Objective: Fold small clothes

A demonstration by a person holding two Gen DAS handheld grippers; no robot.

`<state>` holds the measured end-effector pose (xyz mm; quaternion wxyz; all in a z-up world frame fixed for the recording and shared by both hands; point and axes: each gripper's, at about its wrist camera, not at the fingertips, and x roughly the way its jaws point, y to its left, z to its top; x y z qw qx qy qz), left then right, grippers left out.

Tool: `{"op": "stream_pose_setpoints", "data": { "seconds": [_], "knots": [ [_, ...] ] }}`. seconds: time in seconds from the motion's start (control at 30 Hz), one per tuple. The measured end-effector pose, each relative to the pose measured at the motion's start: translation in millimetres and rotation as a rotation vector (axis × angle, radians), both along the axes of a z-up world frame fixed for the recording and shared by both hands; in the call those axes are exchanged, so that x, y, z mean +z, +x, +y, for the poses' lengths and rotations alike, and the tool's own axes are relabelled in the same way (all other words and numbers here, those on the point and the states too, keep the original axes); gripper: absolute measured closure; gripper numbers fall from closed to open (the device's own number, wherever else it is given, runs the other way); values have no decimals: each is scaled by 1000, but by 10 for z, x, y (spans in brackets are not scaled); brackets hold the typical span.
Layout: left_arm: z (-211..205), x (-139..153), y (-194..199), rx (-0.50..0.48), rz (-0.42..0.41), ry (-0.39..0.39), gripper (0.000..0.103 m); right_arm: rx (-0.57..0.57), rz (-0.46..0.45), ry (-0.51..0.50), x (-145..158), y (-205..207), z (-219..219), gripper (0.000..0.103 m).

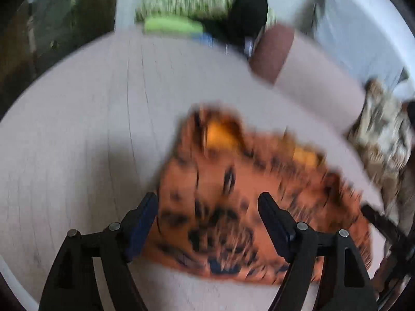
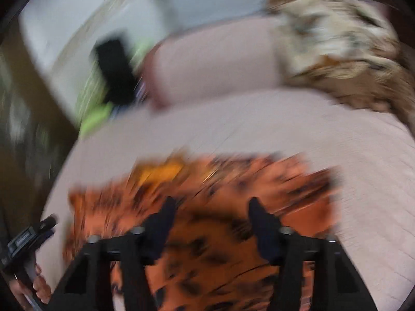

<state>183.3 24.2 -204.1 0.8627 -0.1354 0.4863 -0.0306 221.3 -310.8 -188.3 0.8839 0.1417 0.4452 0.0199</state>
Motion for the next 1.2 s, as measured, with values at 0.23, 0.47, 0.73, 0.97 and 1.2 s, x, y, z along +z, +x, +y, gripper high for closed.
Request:
{"op": "stream_pose_setpoints", "data": {
  "seconds": [0.23, 0.47, 0.73, 0.97, 1.2],
  "knots": [
    [125, -355, 123, -19, 79, 75, 23, 12, 191, -62, -646, 748, 518, 62],
    [418, -454, 352, 8, 111, -31, 22, -166, 101, -42, -417, 1638, 355, 62],
    [706, -480, 369, 32, 105, -37, 22, 191, 105, 11, -244, 1076, 1266, 62],
    [732, -508, 343, 22, 93, 0, 22, 193, 161, -63, -623, 1572, 2059, 62],
    [598, -238, 296, 37, -21, 126, 22, 96, 85, -18, -221, 1418, 1613, 62]
  ]
}}
